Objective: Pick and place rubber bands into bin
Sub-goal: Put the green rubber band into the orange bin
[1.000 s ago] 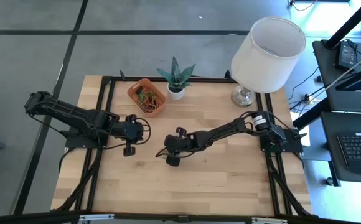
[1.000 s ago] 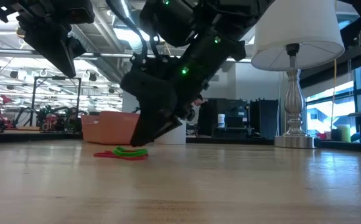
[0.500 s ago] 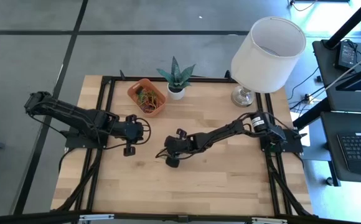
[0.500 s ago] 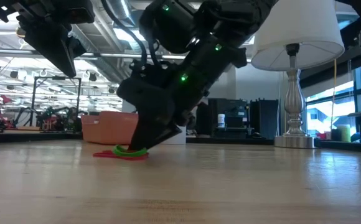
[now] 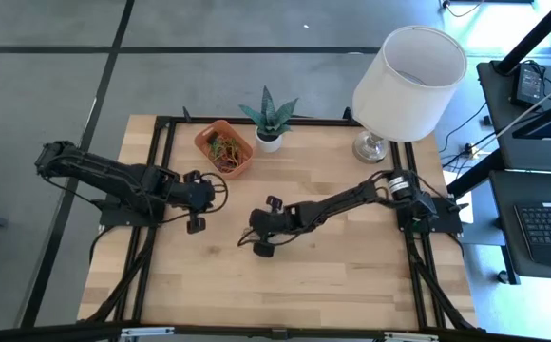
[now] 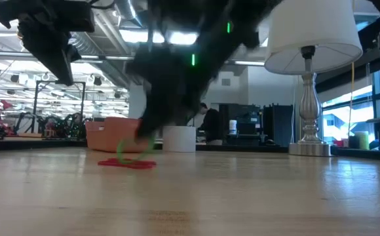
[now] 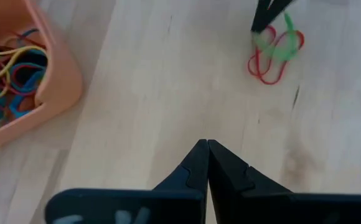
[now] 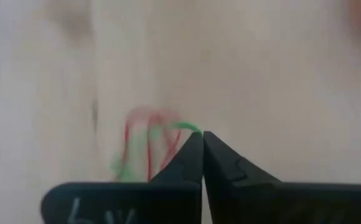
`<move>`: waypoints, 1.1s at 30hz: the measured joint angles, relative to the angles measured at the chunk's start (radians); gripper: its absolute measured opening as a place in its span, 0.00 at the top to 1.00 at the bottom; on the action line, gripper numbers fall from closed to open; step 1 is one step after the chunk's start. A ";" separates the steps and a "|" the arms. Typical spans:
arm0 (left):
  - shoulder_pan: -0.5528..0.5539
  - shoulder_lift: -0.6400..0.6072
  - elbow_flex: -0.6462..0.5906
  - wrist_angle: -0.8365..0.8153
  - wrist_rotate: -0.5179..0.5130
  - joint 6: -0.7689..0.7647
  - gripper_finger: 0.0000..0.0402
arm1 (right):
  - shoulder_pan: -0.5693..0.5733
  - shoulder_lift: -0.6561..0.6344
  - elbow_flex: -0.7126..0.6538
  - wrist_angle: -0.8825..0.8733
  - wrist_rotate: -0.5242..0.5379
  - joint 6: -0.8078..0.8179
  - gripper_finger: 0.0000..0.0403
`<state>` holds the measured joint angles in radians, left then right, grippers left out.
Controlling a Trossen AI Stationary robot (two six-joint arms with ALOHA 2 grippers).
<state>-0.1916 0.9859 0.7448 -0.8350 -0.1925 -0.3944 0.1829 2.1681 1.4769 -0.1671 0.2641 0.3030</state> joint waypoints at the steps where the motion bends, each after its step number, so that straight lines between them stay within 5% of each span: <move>1: 0.006 -0.013 0.000 -0.006 0.000 0.003 1.00 | -0.007 -0.025 0.004 -0.001 0.003 -0.017 0.99; 10: 0.035 -0.125 0.000 -0.001 -0.056 0.053 1.00 | -0.078 -0.132 0.025 0.039 0.050 -0.062 1.00; 19: 0.064 -0.133 -0.002 0.000 -0.056 0.071 1.00 | -0.197 -0.132 0.155 0.100 0.054 -0.272 1.00; 33: 0.145 -0.132 -0.002 0.023 -0.053 0.079 1.00 | -0.388 0.166 0.537 0.043 -0.033 -0.360 0.98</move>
<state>-0.0470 0.8536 0.7430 -0.8115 -0.2452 -0.3149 -0.2051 2.3345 2.0139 -0.1245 0.2311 -0.0571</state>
